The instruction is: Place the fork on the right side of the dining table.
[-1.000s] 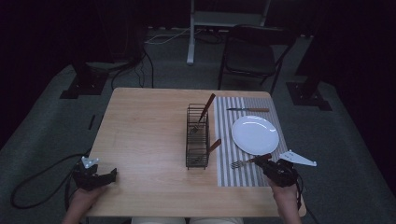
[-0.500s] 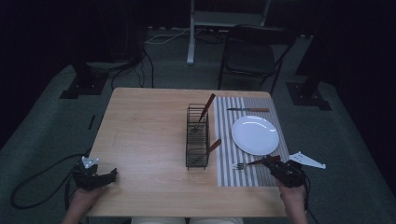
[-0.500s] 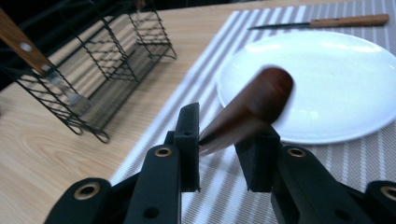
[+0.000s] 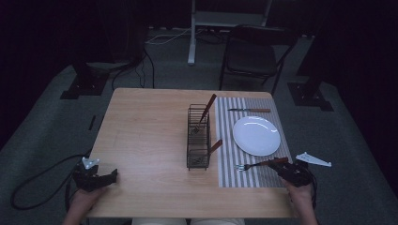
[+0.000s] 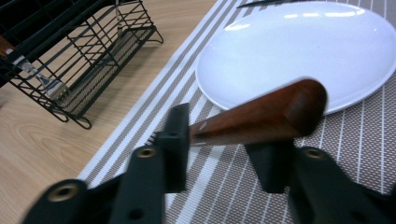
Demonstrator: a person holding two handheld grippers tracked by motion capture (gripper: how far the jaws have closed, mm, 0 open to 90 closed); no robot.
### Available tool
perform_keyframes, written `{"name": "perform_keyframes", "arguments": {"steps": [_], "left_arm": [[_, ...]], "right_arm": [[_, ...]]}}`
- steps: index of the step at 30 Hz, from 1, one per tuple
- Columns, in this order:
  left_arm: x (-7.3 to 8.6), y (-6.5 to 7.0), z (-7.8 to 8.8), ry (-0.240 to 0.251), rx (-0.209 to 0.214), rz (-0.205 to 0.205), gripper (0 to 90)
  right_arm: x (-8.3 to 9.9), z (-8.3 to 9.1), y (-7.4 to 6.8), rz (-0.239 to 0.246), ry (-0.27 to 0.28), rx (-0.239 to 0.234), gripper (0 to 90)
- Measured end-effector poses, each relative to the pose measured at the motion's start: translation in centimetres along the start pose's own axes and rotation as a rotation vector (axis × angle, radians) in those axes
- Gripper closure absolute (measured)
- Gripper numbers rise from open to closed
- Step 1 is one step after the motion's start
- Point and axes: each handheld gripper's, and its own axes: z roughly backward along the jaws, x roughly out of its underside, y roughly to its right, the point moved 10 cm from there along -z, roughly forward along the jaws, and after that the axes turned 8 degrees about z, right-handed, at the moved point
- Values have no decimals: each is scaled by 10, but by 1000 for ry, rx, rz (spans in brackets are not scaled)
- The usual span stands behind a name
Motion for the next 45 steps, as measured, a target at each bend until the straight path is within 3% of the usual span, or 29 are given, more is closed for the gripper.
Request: {"name": "perform_keyframes", "arguments": {"steps": [15, 20, 26, 31, 34, 35, 37, 39, 40, 41, 42, 45], "left_arm": [[0, 0, 0, 0, 0, 0, 8], [0, 0, 0, -1, 0, -1, 8], [0, 0, 0, 0, 0, 1, 8], [0, 0, 0, -1, 0, 1, 8], [0, 0, 0, -1, 0, 1, 8], [0, 0, 0, -1, 0, 1, 8], [0, 0, 0, -1, 0, 1, 8], [0, 0, 0, -1, 0, 1, 8], [0, 0, 0, -1, 0, 1, 8], [0, 0, 0, -1, 0, 0, 8], [0, 0, 0, -1, 0, 1, 8], [0, 0, 0, -1, 0, 1, 8]], "right_arm": [[41, -6, 40, -71, -86, 14, 512], [47, -4, 45, -93, -89, 26, 491], [50, -5, 39, -75, -97, 59, 465], [53, -5, 31, -53, -95, 122, 445], [56, -6, 25, -27, -103, 188, 391], [56, -6, 25, -27, -103, 188, 391], [58, -6, 26, -35, -105, 254, 306], [60, -6, 26, -58, -117, 274, 283], [60, -6, 26, -58, -117, 274, 283], [61, -5, 26, -54, -118, 314, 235], [61, -5, 26, -54, -118, 314, 235], [62, -3, 25, -47, -113, 376, 163]]}}
